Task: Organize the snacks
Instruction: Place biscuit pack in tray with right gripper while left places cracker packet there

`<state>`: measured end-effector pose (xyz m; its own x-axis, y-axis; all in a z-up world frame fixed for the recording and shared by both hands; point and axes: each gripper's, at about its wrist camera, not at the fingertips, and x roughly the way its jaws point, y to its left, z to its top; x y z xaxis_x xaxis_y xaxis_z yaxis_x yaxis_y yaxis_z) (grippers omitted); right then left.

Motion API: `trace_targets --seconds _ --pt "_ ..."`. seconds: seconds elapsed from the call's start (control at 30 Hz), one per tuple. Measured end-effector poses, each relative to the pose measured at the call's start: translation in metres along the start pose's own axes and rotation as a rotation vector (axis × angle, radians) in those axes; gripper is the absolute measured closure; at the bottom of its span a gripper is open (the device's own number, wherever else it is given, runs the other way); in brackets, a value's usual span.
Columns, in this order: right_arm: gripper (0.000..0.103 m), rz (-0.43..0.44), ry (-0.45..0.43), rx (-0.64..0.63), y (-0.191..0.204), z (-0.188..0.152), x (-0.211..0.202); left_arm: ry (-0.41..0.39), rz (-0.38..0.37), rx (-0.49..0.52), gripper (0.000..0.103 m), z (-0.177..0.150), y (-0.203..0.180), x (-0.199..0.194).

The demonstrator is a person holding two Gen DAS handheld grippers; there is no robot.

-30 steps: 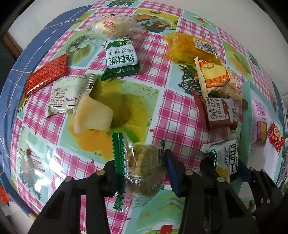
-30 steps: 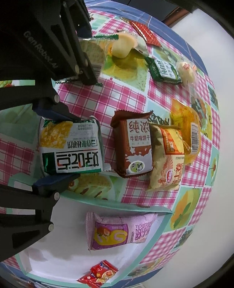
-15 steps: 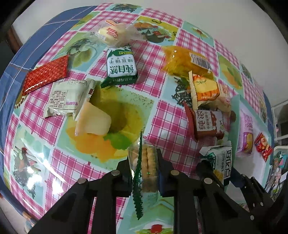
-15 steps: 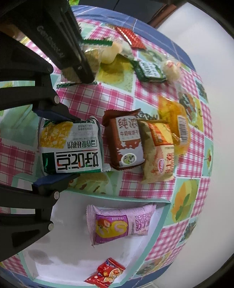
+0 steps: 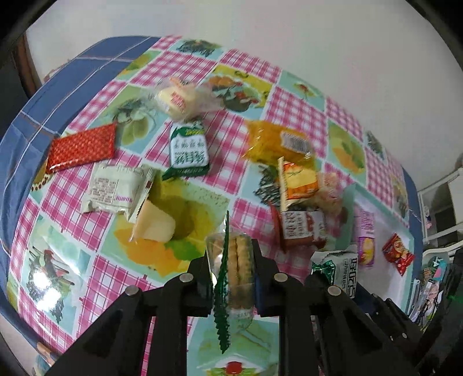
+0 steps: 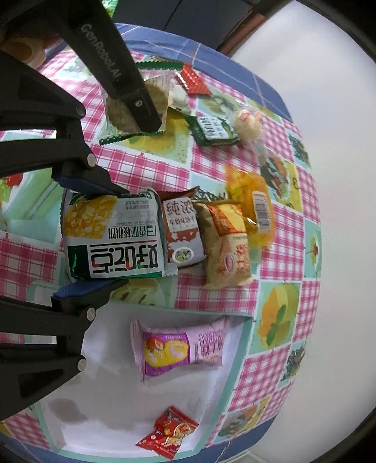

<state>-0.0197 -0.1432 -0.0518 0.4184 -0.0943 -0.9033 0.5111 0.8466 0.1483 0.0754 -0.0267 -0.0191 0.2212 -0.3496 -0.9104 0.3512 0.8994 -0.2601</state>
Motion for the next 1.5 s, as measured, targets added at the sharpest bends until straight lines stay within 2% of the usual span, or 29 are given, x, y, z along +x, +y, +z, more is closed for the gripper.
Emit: trace_targets --seconds 0.17,0.33,0.73,0.9,1.0,1.23,1.3,1.43,1.5 --pt "0.05 -0.015 -0.011 0.072 -0.022 -0.001 -0.01 -0.034 -0.026 0.047 0.082 -0.006 -0.019 -0.01" --pt "0.049 -0.048 -0.018 0.167 -0.058 -0.005 -0.016 -0.048 -0.051 0.146 0.082 -0.018 -0.056 -0.013" --pt "0.049 -0.191 -0.009 0.42 -0.165 -0.046 -0.026 -0.009 -0.111 0.427 0.082 -0.074 -0.157 0.007" --pt "0.049 -0.223 -0.016 0.513 -0.201 -0.064 -0.032 0.006 -0.141 0.49 0.082 -0.09 -0.179 0.017" --pt "0.049 -0.237 -0.014 0.545 -0.214 -0.071 -0.034 0.023 -0.161 0.504 0.082 -0.094 -0.186 0.026" --pt "0.049 -0.237 0.012 0.558 -0.217 -0.076 -0.031 0.045 -0.171 0.525 0.081 -0.097 -0.19 0.034" --pt "0.049 -0.241 0.016 0.55 -0.215 -0.074 -0.031 0.036 -0.167 0.521 0.078 -0.096 -0.19 0.032" --pt "0.047 -0.256 0.014 0.54 -0.213 -0.071 -0.031 0.013 -0.159 0.528 0.062 -0.092 -0.191 0.024" --pt "0.045 -0.26 0.002 0.538 -0.212 -0.069 -0.036 -0.002 -0.16 0.529 0.062 -0.09 -0.19 0.018"
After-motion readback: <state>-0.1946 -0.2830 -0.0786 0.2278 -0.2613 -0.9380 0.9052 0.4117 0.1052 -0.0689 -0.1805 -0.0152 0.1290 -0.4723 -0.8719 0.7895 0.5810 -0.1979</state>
